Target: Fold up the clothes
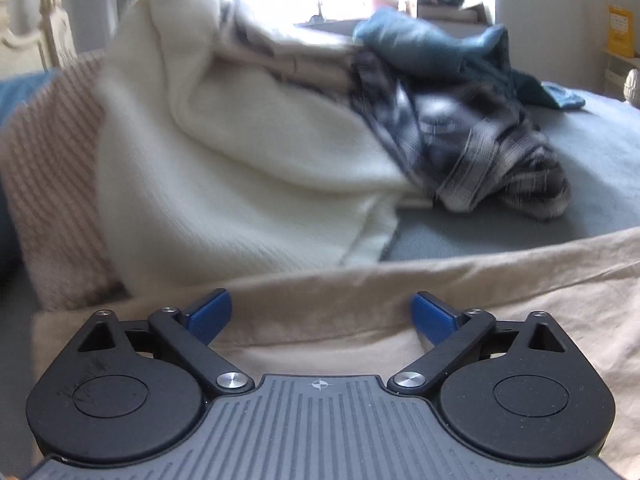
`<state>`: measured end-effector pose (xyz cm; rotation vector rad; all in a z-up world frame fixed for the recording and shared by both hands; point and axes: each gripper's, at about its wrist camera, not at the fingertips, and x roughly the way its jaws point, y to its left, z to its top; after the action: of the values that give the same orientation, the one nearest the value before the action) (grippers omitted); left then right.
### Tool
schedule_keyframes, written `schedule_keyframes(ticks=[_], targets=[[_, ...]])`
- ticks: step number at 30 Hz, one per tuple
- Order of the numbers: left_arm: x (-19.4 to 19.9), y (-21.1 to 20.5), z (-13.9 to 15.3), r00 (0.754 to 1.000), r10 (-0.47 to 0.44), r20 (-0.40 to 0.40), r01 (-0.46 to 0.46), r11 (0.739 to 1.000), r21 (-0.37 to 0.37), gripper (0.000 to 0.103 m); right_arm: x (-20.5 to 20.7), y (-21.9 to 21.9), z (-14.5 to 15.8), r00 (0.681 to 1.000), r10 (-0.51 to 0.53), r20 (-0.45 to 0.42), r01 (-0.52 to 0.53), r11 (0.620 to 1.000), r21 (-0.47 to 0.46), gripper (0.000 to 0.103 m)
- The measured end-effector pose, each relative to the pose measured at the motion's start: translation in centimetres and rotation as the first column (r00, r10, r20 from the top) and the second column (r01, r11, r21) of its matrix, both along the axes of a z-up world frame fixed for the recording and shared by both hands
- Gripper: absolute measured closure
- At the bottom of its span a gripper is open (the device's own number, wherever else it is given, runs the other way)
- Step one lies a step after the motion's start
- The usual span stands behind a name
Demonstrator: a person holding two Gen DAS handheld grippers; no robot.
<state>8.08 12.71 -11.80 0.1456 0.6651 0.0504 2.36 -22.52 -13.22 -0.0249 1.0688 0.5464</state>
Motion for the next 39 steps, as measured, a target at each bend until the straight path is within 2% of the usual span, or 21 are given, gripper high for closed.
schedule_keyframes(ticks=[4,7,11,15,19,22,25,29,30,33,35,37,39], targets=[[-3.1,-1.2,1.9,0.996,-0.074,0.042,0.074,0.997,0.005,0.004,0.3,0.1,2.2,0.998,-0.004,0.062,0.001,0.999,0.049,0.097],[-4.6,-2.6,1.7,0.991,-0.130,0.016,0.130,0.991,0.013,0.004,0.6,1.7,3.0,0.991,0.030,0.127,-0.040,0.997,0.071,0.097],[-4.8,-3.8,-0.2,0.987,-0.156,-0.044,0.158,0.987,0.042,0.005,0.7,4.8,1.8,0.979,0.109,0.174,-0.118,0.992,0.039,0.097],[-4.8,-3.9,-1.4,0.986,-0.139,-0.087,0.143,0.989,0.041,0.005,1.6,3.3,-0.4,0.981,0.080,0.178,-0.078,0.997,-0.015,0.098],[-4.6,-3.3,-1.4,0.988,-0.130,-0.086,0.133,0.991,0.028,0.004,2.2,-2.0,-0.5,0.979,-0.078,0.190,0.087,0.995,-0.039,0.098],[-4.4,-2.9,-1.5,0.989,-0.115,-0.089,0.116,0.993,0.005,0.004,2.6,-6.2,-0.2,0.953,-0.218,0.209,0.237,0.969,-0.070,0.098],[-4.3,-2.8,-1.6,0.989,-0.113,-0.091,0.114,0.994,-0.001,0.004,2.9,-10.4,0.1,0.907,-0.352,0.233,0.382,0.919,-0.098,0.098],[-4.3,-2.8,-1.6,0.989,-0.115,-0.089,0.116,0.993,0.002,0.004,3.3,-16.0,0.4,0.814,-0.514,0.270,0.560,0.819,-0.128,0.093],[-4.3,-2.8,-1.7,0.990,-0.115,-0.087,0.116,0.993,0.003,0.004,3.3,-16.4,0.7,0.805,-0.520,0.286,0.571,0.810,-0.133,0.093],[-4.2,-2.6,-1.9,0.991,-0.102,-0.084,0.102,0.995,-0.002,0.002,2.9,-10.2,2.5,0.886,-0.302,0.351,0.370,0.918,-0.143,0.093],[-4.2,-2.5,-2.1,0.992,-0.090,-0.084,0.090,0.996,-0.013,0.002,2.7,-4.7,3.3,0.916,-0.134,0.377,0.200,0.969,-0.143,0.093],[-4.2,-2.5,-2.2,0.993,-0.085,-0.082,0.085,0.996,-0.013,0.002,2.3,0.3,3.2,0.914,0.017,0.405,0.052,0.986,-0.159,0.093],[-4.2,-2.5,-2.3,0.994,-0.081,-0.079,0.080,0.997,-0.012,0.002,1.4,4.8,2.9,0.891,0.142,0.431,-0.063,0.979,-0.192,0.093]])
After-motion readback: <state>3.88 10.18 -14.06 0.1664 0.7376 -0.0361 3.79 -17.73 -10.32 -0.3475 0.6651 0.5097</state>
